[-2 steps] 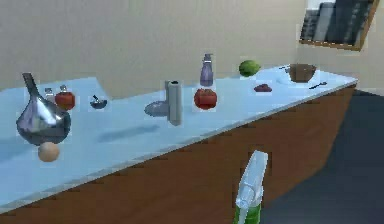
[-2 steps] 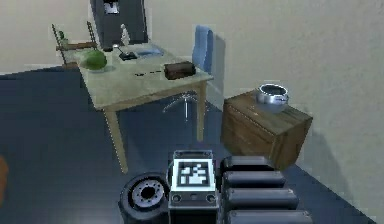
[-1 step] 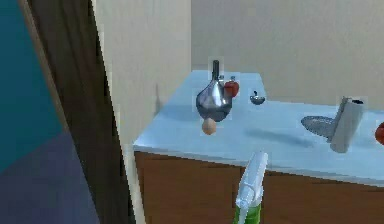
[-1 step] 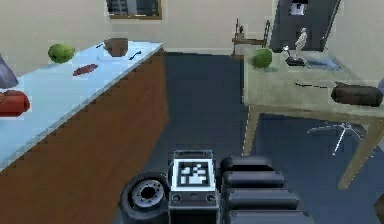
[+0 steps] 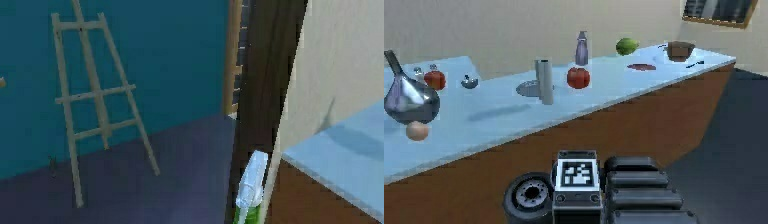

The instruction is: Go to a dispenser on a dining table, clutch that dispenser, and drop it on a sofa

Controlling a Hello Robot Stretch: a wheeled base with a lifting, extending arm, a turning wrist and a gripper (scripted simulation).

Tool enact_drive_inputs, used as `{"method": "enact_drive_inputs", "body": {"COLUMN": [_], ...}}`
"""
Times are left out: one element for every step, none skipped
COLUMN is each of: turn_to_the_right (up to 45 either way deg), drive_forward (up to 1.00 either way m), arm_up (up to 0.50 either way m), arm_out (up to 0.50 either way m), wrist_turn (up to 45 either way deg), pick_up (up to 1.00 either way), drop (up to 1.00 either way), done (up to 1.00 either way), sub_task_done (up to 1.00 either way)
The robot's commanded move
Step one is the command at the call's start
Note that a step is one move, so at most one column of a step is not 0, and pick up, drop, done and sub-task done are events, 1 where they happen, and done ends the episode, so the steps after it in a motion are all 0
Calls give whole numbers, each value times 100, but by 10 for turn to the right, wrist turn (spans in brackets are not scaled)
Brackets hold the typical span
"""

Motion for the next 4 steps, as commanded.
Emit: {"method": "enact_drive_inputs", "body": {"turn_to_the_right": [-390, 0, -450, -390], "drive_forward": [0, 90, 0, 0], "arm_up": [0, 0, 0, 0], "arm_out": [0, 0, 0, 0], "wrist_turn": [0, 0, 0, 0], "pick_up": [0, 0, 0, 0], "drop": [0, 0, 0, 0], "done": [0, 0, 0, 0], "sub_task_done": [0, 0, 0, 0]}}
